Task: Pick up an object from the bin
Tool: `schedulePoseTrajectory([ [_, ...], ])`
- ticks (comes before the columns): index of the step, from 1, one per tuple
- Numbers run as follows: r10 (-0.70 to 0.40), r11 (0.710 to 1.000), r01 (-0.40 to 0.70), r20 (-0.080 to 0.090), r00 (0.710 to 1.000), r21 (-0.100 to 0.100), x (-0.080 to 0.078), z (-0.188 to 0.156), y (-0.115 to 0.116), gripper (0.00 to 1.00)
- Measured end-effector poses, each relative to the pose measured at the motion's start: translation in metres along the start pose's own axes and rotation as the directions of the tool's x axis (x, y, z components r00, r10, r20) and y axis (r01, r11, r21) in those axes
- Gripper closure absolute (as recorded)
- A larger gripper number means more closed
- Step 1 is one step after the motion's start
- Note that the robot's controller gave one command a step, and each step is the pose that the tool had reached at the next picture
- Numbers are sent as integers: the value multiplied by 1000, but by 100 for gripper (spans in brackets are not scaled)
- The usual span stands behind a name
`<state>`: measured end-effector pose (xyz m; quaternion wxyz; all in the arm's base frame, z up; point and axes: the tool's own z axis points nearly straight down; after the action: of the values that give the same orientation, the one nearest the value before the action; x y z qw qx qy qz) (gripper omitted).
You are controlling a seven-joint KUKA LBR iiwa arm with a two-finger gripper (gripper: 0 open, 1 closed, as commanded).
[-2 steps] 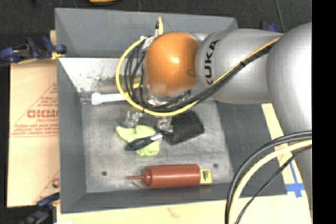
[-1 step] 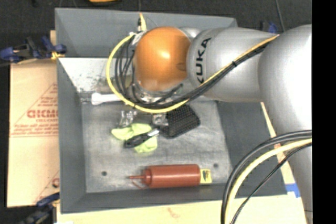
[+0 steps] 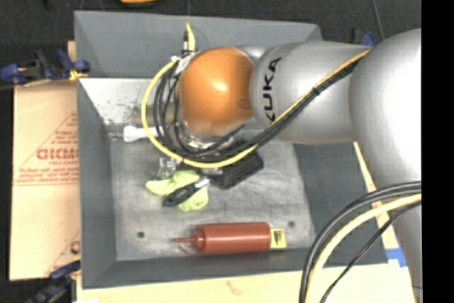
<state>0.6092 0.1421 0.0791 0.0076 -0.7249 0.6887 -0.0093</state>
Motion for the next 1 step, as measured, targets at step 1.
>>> schedulePoseTrajectory([
  [1, -169, 986, 169, -9, 986, -15, 5, -4, 16, 100],
])
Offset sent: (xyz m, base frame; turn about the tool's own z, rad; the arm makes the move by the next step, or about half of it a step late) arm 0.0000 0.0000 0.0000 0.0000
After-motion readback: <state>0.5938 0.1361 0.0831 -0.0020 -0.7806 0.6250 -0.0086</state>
